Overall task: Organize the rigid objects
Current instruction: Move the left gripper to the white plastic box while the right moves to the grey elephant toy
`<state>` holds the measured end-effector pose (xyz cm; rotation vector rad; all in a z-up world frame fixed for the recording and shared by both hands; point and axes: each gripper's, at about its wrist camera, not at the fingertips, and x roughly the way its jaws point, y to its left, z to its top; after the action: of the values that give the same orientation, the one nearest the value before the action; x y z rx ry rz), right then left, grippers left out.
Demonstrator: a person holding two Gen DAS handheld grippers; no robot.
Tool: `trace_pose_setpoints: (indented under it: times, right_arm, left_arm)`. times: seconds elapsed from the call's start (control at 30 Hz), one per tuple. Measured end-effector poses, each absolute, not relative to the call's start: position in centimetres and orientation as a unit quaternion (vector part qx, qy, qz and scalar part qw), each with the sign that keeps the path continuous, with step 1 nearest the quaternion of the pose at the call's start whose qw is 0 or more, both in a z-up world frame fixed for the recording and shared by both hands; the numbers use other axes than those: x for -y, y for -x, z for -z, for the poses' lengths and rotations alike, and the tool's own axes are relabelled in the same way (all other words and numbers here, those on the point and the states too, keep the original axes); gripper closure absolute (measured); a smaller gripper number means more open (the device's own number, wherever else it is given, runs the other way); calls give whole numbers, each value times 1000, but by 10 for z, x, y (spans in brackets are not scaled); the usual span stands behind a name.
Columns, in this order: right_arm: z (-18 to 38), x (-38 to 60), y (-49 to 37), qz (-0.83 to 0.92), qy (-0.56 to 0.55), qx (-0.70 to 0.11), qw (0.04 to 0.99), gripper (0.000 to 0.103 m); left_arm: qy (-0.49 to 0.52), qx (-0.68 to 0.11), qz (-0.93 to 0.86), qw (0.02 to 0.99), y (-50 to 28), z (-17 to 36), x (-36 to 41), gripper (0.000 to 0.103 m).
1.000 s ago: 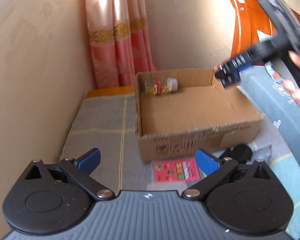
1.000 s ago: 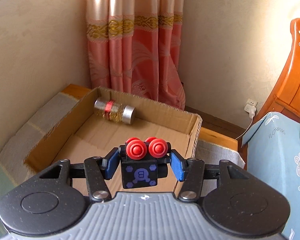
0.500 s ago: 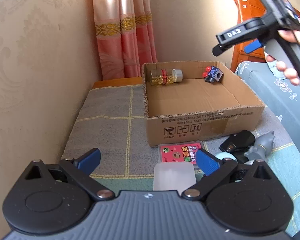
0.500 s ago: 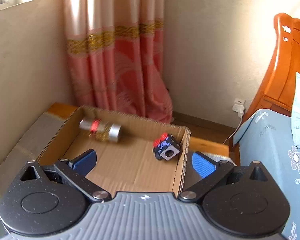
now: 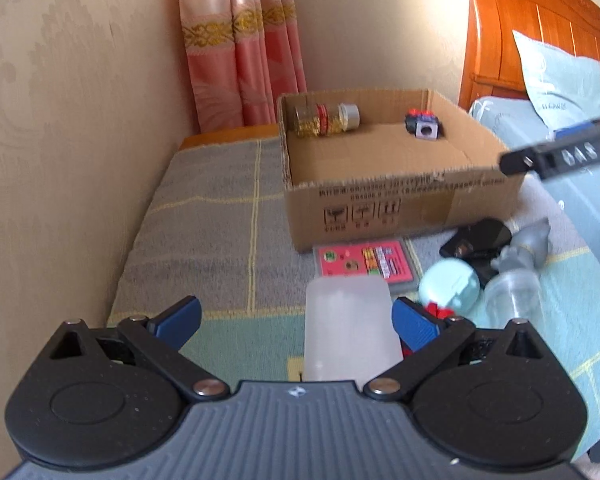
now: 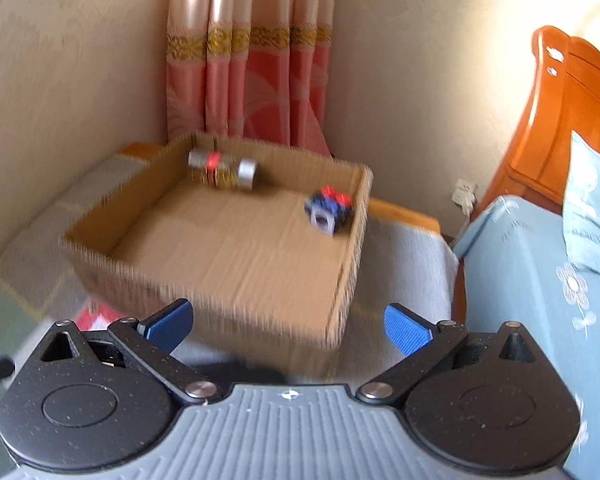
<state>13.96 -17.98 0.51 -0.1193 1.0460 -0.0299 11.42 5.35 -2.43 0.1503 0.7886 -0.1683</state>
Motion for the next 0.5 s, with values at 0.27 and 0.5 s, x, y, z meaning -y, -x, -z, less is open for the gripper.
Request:
trace_pose_setpoints:
  times: [0.27, 0.5]
  right_arm:
    - [11, 203, -80, 62, -36, -506, 860, 0]
    - [7, 209, -75, 71, -37, -504, 860, 0]
  left_arm:
    - [-99, -413, 118, 898, -106, 49, -37, 2]
    - [-100, -435, 112, 888, -107, 66, -35, 2]
